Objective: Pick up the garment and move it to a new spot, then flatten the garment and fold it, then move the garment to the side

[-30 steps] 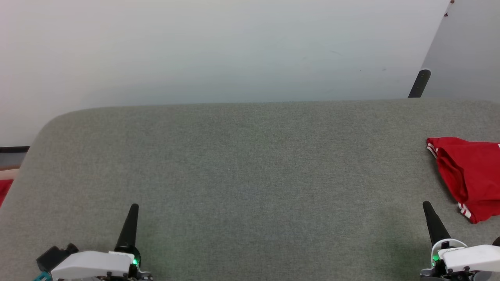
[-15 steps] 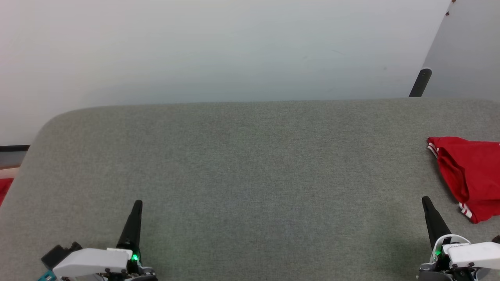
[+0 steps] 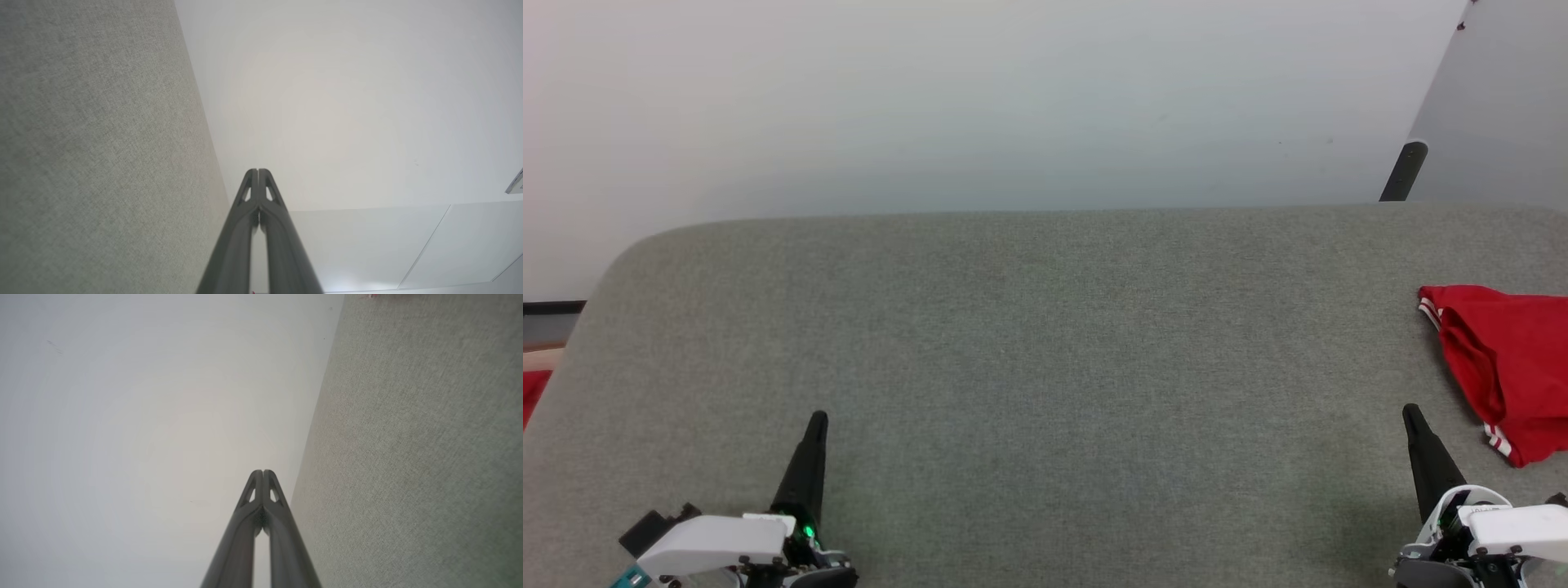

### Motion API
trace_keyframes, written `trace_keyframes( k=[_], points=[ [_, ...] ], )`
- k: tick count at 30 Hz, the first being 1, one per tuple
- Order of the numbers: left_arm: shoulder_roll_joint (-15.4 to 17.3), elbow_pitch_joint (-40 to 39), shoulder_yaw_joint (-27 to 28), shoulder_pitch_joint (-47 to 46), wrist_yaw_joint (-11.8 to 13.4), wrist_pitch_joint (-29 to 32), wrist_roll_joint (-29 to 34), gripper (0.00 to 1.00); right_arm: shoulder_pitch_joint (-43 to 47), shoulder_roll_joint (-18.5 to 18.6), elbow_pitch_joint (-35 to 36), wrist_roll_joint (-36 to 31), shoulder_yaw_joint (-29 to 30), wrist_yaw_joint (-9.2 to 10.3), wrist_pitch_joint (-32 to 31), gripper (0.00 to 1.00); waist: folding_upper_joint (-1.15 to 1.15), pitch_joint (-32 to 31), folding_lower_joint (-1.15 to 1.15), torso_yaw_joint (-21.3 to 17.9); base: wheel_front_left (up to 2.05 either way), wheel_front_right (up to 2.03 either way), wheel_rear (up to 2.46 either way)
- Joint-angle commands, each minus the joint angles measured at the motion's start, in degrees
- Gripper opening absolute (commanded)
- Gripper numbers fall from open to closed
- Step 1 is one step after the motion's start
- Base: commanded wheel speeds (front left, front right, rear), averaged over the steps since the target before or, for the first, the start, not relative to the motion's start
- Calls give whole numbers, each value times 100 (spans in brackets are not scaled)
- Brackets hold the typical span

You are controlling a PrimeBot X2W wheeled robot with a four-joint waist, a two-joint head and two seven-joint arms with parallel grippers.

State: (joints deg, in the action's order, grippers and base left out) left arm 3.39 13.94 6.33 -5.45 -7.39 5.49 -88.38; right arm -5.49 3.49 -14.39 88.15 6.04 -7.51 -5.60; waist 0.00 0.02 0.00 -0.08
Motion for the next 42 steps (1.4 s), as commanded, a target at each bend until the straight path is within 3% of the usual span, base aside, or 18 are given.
trace_keyframes(
  k=[1, 12, 42],
  points=[
    [-12, -3, 19, -66, -17, 17, -66, 0, -83, -17, 29, 87, 23, 3, -23, 0, 0, 1, 0, 1, 0, 0, 0],
    [-64, 16, 30, -109, -18, 126, -422, 0, -120, -83, 53, 452, 65, 4, -109, 0, 0, 16, 0, 8, 0, 0, 0],
    [-59, 15, 27, -102, -18, 121, -411, 0, -83, -77, 48, 432, 58, 4, -108, 0, 0, 16, 0, 8, 0, 0, 0]
  ],
)
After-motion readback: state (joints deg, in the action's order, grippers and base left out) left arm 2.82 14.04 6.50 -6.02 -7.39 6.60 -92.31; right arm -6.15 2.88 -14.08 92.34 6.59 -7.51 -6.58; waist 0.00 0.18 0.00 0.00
